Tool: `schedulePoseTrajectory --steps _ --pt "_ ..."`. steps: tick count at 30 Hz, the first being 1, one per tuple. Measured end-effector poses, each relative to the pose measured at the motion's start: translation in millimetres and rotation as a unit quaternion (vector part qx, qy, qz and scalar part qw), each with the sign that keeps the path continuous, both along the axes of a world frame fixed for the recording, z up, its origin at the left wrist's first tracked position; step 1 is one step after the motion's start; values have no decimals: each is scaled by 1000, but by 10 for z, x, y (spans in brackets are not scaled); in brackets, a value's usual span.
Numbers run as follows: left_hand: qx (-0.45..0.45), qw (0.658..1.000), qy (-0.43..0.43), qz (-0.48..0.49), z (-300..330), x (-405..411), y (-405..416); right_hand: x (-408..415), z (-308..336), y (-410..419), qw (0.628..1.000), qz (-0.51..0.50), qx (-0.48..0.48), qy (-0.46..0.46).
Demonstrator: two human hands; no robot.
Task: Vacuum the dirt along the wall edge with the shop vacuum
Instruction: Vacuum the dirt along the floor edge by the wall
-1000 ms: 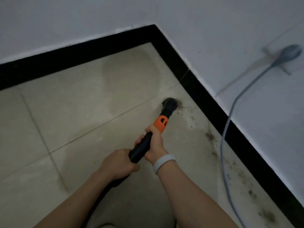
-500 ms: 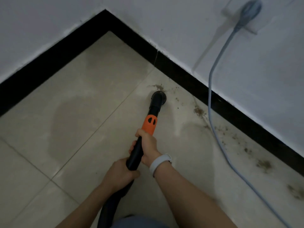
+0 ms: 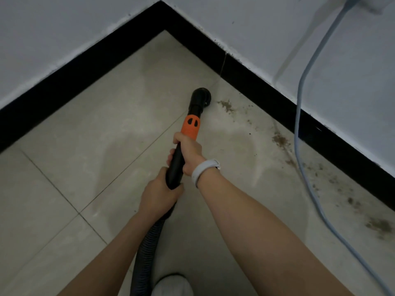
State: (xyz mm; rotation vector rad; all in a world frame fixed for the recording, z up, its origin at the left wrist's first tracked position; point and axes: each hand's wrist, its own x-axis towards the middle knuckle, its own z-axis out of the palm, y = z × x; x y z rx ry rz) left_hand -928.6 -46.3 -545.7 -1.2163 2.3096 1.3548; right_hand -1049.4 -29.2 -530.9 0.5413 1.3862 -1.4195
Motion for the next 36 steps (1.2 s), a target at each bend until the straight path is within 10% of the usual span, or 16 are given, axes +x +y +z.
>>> schedulePoseTrajectory --steps 12,23,36 --pt "46 974 -26 -223 7 -164 590 20 -104 1029 977 -206 51 8" --pt "-52 998 -29 -5 -61 -134 236 -73 -117 243 998 -54 11 7" --pt "16 1000 10 16 -198 -791 86 -646 -102 76 997 -41 40 60"
